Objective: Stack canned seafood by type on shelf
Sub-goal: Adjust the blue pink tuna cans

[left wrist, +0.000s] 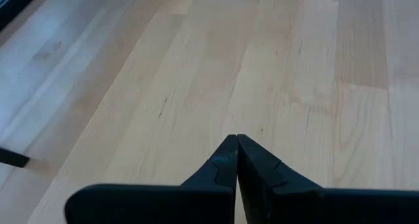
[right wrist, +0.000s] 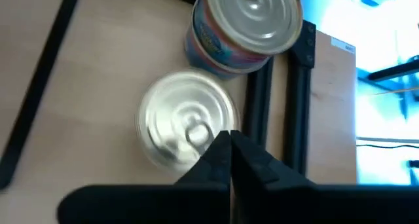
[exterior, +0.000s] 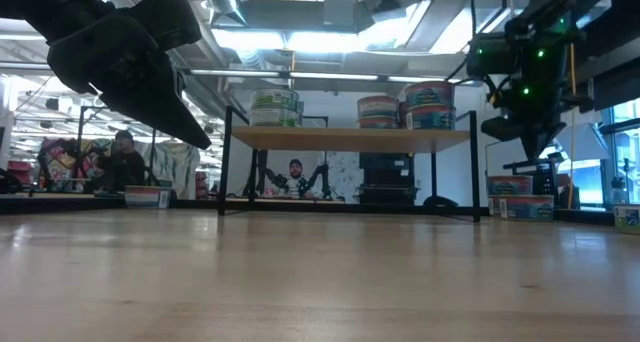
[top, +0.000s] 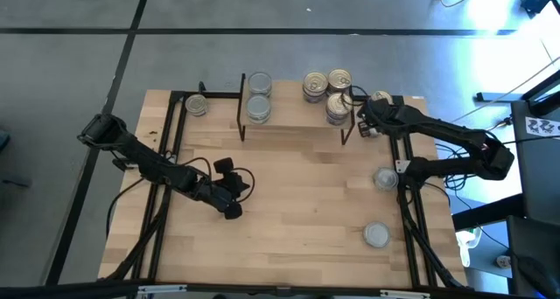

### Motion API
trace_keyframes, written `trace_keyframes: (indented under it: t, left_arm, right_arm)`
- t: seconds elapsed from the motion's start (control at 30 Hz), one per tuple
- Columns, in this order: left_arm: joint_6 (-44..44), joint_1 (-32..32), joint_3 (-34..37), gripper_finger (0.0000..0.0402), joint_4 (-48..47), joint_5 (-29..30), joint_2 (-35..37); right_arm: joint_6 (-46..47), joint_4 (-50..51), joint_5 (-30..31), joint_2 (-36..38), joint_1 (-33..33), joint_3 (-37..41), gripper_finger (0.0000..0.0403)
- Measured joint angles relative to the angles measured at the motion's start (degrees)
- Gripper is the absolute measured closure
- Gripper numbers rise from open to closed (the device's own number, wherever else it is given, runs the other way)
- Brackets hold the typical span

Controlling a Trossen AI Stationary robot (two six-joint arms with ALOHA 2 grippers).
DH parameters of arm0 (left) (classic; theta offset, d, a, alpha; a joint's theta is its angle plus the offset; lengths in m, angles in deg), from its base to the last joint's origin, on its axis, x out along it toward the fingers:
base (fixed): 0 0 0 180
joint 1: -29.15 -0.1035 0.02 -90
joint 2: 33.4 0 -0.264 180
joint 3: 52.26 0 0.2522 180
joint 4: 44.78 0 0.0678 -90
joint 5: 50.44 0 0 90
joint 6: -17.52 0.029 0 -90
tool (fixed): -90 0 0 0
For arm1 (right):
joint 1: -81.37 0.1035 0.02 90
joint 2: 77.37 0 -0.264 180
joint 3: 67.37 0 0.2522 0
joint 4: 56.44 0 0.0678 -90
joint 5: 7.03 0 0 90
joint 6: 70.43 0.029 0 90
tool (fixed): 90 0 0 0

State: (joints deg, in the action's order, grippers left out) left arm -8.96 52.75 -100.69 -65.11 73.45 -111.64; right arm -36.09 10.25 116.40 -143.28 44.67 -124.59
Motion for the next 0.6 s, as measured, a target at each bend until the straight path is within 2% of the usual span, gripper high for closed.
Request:
trace_keyframes:
  t: [0.17, 0.4, 0.6]
  left_arm:
    - [-0.1, 0.0, 0.0, 0.0396, 0.0, 0.0, 0.0]
    - [-0.1, 0.0, 0.0, 0.0396, 0.0, 0.0, 0.0]
    - [-0.1, 0.0, 0.0, 0.0396, 0.0, 0.0, 0.0]
  right_arm:
    - [-0.1, -8.2, -3.2, 0.0, -2.9, 2.7, 0.0378]
    - [1.3, -16.3, -5.1, 0.0, -6.3, 7.8, 0.039]
    - [1.6, -21.0, -6.4, 0.0, -6.6, 11.8, 0.0393]
